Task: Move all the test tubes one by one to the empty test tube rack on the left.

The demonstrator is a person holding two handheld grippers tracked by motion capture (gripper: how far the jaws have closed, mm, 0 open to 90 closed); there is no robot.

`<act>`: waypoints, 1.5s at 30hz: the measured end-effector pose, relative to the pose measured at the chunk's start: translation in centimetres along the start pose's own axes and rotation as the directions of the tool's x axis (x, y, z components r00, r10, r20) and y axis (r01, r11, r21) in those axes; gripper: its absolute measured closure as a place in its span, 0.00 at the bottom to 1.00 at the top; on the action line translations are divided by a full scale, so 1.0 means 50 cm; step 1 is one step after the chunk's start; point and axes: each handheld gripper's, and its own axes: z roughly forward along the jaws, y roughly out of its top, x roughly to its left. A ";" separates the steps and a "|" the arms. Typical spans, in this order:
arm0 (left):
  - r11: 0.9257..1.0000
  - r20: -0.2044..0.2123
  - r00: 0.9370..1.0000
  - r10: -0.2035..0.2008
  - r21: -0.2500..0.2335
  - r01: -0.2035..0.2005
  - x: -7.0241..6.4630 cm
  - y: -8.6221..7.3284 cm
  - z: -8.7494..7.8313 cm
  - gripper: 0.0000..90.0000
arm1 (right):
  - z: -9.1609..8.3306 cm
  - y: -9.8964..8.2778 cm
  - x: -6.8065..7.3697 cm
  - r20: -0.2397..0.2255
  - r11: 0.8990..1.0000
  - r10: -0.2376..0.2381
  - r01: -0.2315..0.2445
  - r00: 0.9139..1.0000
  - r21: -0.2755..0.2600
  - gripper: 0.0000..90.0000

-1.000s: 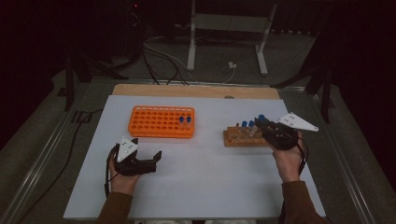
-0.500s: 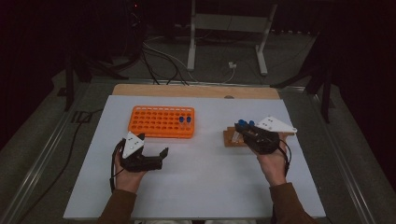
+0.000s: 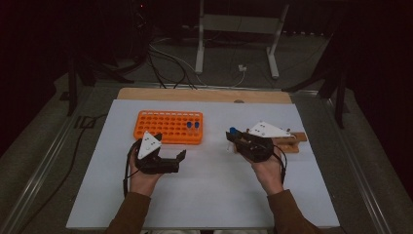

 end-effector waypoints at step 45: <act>0.995 0.191 0.976 0.101 0.003 -0.103 -0.100 0.027 0.100 0.75 | 0.072 0.007 0.074 -0.142 0.999 0.019 -0.014 0.990 0.038 0.85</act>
